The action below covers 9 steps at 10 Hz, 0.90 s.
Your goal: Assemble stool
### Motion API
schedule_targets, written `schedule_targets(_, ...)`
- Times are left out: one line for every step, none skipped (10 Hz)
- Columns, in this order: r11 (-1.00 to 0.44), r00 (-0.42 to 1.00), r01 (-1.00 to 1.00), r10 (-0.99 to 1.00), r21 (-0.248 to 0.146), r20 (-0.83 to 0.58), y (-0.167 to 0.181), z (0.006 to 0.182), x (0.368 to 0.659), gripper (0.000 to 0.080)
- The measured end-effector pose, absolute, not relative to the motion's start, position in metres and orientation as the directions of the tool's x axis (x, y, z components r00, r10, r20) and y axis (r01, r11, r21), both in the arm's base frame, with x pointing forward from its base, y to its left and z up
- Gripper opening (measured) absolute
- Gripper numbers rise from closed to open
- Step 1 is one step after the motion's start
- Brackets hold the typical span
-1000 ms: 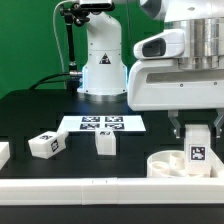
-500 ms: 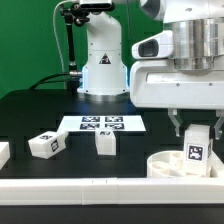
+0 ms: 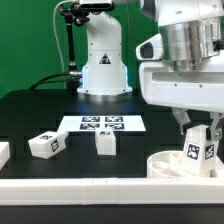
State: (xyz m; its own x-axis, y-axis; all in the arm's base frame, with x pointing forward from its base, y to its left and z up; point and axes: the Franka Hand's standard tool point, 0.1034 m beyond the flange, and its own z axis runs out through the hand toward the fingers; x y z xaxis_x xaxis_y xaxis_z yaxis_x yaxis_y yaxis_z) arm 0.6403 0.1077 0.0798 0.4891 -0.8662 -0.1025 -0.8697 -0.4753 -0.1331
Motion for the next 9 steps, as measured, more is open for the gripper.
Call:
schedule_targets(-0.436, 0.450, -0.890, -0.886, -0.131, -0.111, 0.1083, 0.0798, 0.6404, 0.0338)
schedule_targets(-0.392, 0.407, -0.911, -0.905, -0.128, -0.122, 0.1089, 0.0798, 0.6403, 0.0338)
schedule_targets(-0.325, 0.339, -0.938, -0.931, -0.120, -0.137, 0.1103, 0.0798, 0.6401, 0.0338)
schedule_targets(-0.278, 0.293, -0.954, -0.945, -0.115, -0.146, 0.1111, 0.0797, 0.6400, 0.0338)
schedule_targets(-0.219, 0.234, -0.970, -0.959, -0.106, -0.158, 0.1124, 0.0797, 0.6398, 0.0338)
schedule_targets(-0.153, 0.168, -0.984, -0.971, -0.097, -0.172, 0.1138, 0.0796, 0.6397, 0.0338)
schedule_targets(-0.098, 0.113, -0.991, -0.976, -0.088, -0.184, 0.1149, 0.0796, 0.6395, 0.0338)
schedule_targets(-0.023, 0.039, -0.996, -0.979, -0.083, -0.199, 0.1157, 0.0792, 0.6399, 0.0338)
schedule_targets(0.103, -0.077, -0.989, -0.971, -0.104, -0.227, 0.1146, 0.0792, 0.6400, 0.0338)
